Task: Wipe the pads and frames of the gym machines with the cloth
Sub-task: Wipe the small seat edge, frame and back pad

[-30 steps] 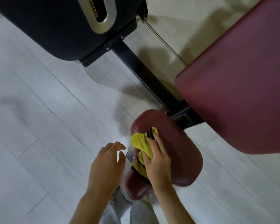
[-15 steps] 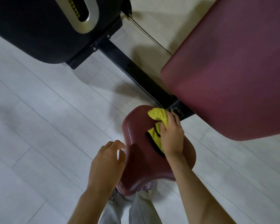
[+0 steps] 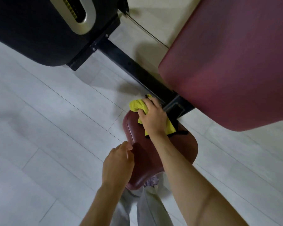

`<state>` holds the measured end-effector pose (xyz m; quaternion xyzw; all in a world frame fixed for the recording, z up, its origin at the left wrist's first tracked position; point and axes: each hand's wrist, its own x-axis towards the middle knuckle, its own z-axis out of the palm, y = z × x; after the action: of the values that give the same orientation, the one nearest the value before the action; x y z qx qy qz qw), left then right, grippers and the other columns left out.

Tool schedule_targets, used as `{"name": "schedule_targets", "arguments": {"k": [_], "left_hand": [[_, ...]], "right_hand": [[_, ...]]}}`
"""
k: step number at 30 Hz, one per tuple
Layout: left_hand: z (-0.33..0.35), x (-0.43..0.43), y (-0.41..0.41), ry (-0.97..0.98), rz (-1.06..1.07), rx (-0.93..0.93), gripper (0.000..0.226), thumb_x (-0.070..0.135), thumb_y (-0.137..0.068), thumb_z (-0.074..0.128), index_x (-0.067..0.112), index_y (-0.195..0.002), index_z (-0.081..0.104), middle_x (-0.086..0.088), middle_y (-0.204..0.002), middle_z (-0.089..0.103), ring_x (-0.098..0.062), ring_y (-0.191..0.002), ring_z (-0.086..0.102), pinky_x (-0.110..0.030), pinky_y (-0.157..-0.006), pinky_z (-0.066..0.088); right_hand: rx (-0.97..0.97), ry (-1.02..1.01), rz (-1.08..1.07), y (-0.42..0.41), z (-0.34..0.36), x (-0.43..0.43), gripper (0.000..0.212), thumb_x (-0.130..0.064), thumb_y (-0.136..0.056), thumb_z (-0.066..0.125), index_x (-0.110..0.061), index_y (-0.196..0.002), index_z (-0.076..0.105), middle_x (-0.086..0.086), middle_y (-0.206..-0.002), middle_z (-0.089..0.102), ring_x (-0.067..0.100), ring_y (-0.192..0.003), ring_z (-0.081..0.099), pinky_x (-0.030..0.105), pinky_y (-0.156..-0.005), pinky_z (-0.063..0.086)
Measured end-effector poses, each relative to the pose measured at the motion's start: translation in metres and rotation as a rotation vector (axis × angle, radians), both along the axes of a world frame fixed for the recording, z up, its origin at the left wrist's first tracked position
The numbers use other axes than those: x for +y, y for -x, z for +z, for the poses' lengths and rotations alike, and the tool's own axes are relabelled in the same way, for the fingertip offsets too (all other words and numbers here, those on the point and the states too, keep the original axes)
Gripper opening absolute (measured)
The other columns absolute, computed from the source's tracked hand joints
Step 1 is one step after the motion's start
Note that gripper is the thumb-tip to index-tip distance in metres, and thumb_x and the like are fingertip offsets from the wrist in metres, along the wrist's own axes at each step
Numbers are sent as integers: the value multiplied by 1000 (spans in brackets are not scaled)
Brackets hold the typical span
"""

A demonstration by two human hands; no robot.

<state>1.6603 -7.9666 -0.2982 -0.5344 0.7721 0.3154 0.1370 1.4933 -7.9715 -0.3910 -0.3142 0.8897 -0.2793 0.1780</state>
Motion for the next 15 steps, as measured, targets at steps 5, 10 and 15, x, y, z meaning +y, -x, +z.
{"name": "schedule_targets", "arguments": {"k": [5, 10, 15], "left_hand": [[-1, -6, -1, -28, -59, -10, 23, 17, -99, 51, 28, -113, 66, 7, -107, 72, -19, -96, 65, -32, -77, 49], [3, -7, 5, -75, -74, -33, 37, 2, -95, 43, 26, -117, 61, 6, -118, 68, -22, -100, 65, -35, -83, 54], [-3, -21, 3, -128, -210, -39, 41, -5, -90, 44, 25, -115, 57, 3, -119, 68, -23, -105, 62, -36, -87, 52]], "right_hand": [[26, -23, 100, 2, -5, 57, 43, -17, -91, 72, -18, -134, 64, 1, -153, 50, 24, -134, 55, 36, -95, 53], [-57, -66, -254, -4, -6, 153, 43, -11, -93, 66, -19, -135, 61, -2, -153, 47, 26, -128, 59, 47, -92, 57], [-39, 3, -672, -51, 3, 146, 43, -1, -90, 69, -12, -131, 63, 5, -154, 47, 28, -136, 51, 50, -101, 54]]}}
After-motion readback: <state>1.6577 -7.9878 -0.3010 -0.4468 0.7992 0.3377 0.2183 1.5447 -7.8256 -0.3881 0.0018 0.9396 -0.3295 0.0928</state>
